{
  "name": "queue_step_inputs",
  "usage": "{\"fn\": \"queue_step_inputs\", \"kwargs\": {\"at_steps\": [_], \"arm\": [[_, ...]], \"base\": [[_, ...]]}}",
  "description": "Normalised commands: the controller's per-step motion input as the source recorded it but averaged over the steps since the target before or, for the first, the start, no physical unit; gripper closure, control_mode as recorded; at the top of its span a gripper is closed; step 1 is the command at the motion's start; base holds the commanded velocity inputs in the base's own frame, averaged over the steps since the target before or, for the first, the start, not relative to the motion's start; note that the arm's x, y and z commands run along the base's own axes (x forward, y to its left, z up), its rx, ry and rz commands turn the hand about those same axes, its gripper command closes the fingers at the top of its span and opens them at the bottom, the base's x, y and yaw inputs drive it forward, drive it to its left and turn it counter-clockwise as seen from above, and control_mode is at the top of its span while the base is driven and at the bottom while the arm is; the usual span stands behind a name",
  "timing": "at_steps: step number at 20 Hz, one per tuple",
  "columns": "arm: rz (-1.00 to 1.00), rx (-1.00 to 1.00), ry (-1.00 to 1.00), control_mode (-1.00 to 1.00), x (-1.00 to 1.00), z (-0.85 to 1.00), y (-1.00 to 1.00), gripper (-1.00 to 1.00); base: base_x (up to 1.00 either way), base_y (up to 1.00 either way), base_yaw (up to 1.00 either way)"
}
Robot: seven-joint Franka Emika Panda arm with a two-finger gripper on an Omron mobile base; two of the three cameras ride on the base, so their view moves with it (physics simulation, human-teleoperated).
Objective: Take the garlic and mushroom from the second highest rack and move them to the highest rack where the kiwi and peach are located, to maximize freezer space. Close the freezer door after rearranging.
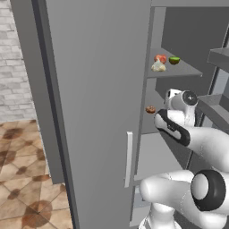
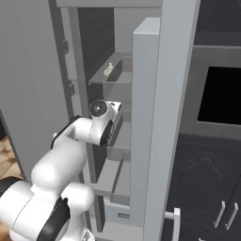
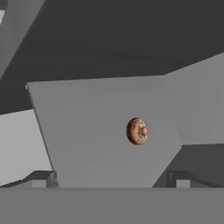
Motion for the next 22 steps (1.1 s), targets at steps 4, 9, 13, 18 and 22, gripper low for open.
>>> {"fn": "queue_step_inputs", "kwargs": {"at_steps": [4,9,13,18,22], "arm": [[0.01,0.0,0.0,-1.0,0.48,-0.1,-0.05,-1.0],[0.06,0.0,0.0,-1.0,0.46,-0.01,-0.16,-1.0],[0.11,0.0,0.0,-1.0,0.32,-0.04,-0.1,-1.0],[0.13,0.0,0.0,-1.0,0.4,-0.08,0.0,-1.0],[0.07,0.0,0.02,-1.0,0.19,-0.18,0.0,-1.0]], "base": [[0.0,0.0,0.0],[0.0,0.0,0.0],[0.0,0.0,0.0],[0.0,0.0,0.0],[0.0,0.0,0.0]]}}
